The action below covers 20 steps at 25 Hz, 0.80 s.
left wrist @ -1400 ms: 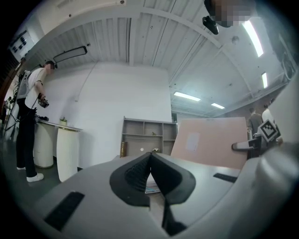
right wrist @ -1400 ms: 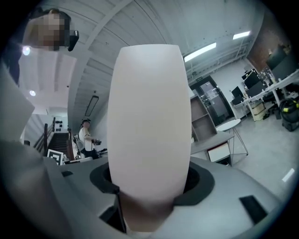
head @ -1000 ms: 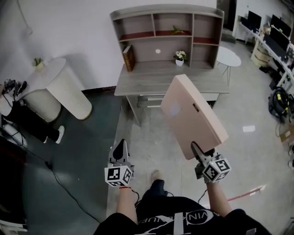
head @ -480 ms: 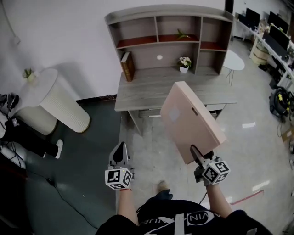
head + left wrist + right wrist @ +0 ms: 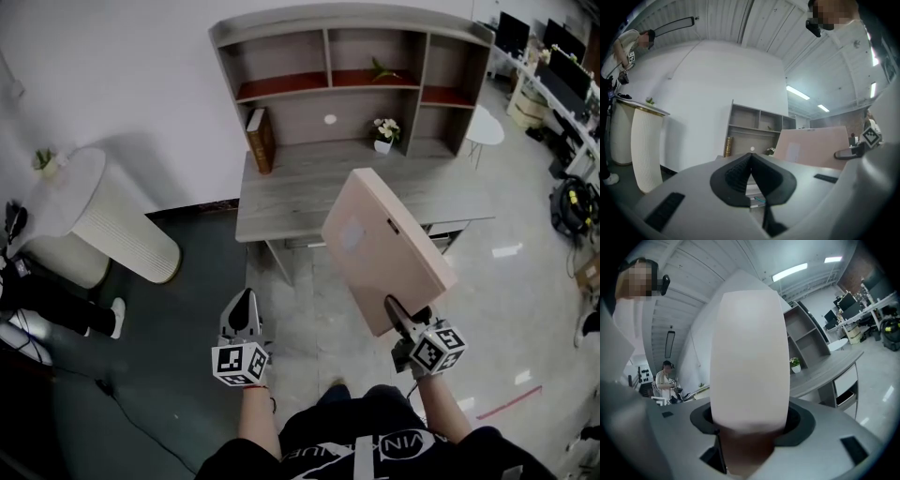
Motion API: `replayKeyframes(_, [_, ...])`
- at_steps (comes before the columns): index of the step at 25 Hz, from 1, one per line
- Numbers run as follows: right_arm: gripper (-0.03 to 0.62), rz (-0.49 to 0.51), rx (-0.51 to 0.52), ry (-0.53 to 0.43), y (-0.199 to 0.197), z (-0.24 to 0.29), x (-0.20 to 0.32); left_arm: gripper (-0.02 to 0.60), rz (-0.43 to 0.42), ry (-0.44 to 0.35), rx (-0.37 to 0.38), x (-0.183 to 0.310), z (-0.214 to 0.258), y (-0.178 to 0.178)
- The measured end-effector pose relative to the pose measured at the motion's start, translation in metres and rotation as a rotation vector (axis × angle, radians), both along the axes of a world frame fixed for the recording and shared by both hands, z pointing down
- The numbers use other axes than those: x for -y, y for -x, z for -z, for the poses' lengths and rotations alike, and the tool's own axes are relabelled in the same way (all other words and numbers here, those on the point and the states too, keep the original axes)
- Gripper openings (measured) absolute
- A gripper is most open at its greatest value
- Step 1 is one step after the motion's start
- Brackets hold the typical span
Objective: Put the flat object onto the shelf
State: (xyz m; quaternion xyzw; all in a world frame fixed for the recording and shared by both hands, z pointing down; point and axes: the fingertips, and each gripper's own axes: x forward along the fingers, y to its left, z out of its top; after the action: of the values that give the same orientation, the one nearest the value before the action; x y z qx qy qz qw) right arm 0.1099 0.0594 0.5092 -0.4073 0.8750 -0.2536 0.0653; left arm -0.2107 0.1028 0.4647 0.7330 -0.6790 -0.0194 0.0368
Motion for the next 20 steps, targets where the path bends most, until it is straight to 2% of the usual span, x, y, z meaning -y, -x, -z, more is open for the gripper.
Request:
replayKeyframes(10, [0.295,-0.021,0.294,0.332,0.034,-0.02,0.041,-0.012,-0.026,0.033,-0.04,0.026,-0.019,0.012])
replayKeyframes(14, [0.295,-0.047,0.4,0.412,0.049,-0.025,0.073,-0.012,-0.005,0.032,-0.047,0.047,-0.023,0.027])
replayKeyframes(20, [0.295,-0.08,0.462,0.472,0.066,-0.038,0.134,-0.012,0.035,0.035,-0.04,0.093,-0.023,0.05])
